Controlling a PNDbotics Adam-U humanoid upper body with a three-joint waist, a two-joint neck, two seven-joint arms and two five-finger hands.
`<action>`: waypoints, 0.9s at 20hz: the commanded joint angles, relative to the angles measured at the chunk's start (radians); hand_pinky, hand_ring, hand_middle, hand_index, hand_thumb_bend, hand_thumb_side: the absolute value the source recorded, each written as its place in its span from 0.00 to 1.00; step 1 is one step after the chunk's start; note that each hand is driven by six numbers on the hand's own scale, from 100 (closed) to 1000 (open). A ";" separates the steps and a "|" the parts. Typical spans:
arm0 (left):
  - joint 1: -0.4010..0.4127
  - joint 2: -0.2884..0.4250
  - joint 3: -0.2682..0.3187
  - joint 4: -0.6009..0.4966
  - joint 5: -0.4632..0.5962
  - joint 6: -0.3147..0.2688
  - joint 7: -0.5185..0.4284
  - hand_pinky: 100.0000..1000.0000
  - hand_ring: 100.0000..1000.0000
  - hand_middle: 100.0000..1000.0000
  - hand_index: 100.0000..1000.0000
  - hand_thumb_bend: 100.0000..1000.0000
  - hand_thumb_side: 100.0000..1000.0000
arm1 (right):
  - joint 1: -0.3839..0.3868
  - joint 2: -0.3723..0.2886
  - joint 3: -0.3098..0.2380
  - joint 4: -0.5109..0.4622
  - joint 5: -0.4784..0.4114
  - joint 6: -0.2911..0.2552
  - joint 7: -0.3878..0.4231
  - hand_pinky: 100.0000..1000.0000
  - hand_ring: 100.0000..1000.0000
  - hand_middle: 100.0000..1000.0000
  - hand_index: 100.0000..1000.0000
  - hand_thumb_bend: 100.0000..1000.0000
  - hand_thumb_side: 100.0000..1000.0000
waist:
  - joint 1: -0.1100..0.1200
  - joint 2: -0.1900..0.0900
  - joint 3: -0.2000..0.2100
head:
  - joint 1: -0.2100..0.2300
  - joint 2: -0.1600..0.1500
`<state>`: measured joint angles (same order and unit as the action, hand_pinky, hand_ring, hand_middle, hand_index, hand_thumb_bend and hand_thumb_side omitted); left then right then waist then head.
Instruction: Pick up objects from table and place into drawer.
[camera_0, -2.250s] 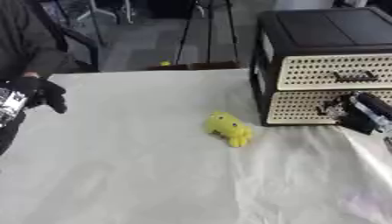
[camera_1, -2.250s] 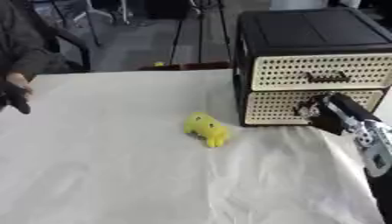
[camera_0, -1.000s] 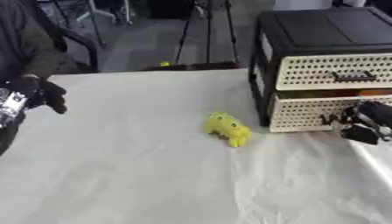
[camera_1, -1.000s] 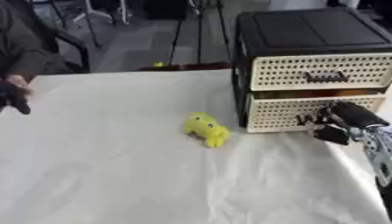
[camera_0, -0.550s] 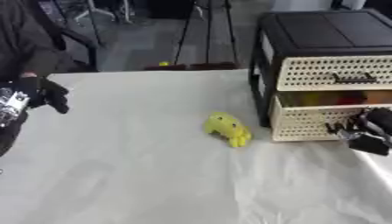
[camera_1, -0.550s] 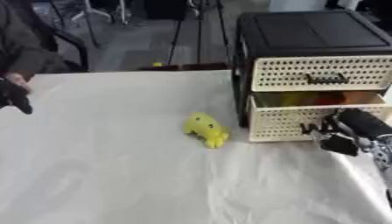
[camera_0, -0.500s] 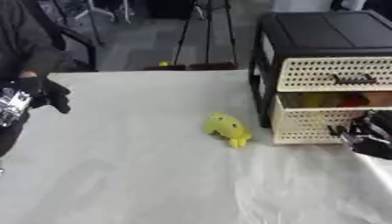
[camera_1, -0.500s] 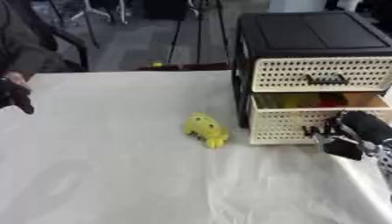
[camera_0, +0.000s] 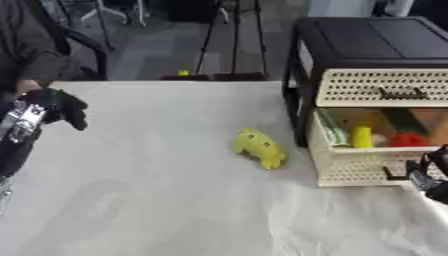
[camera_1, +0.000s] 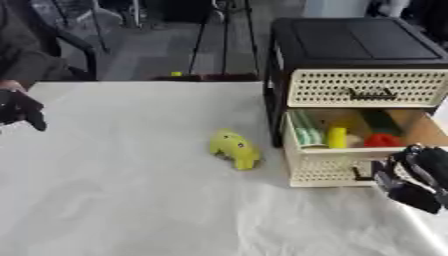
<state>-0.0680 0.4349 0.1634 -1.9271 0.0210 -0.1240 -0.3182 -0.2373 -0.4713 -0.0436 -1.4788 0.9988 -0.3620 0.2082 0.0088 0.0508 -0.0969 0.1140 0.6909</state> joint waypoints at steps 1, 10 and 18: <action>-0.009 0.035 0.002 -0.009 -0.004 -0.002 -0.005 0.46 0.44 0.42 0.60 0.00 0.97 | 0.014 -0.013 -0.012 -0.058 -0.024 0.006 0.012 0.00 0.01 0.05 0.44 0.00 0.96 | -0.001 -0.008 -0.002 | 0.005 -0.013; -0.059 0.080 -0.036 0.006 -0.054 -0.016 -0.014 0.46 0.45 0.43 0.62 0.00 0.91 | 0.066 0.016 -0.065 -0.146 -0.082 0.084 -0.142 0.18 0.37 0.40 0.60 0.00 0.89 | 0.004 -0.009 -0.020 | 0.017 -0.010; -0.261 0.181 -0.159 0.135 -0.214 -0.058 -0.014 0.47 0.47 0.45 0.66 0.05 0.79 | 0.051 0.007 -0.101 -0.189 -0.189 0.197 -0.361 0.18 0.37 0.39 0.70 0.00 0.84 | -0.006 -0.015 -0.063 | 0.039 -0.006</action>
<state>-0.3120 0.5717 0.0169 -1.8044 -0.1655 -0.1728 -0.3334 -0.1715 -0.4361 -0.1313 -1.6393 0.8252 -0.1743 -0.1282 0.0045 0.0452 -0.1626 0.1471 0.6842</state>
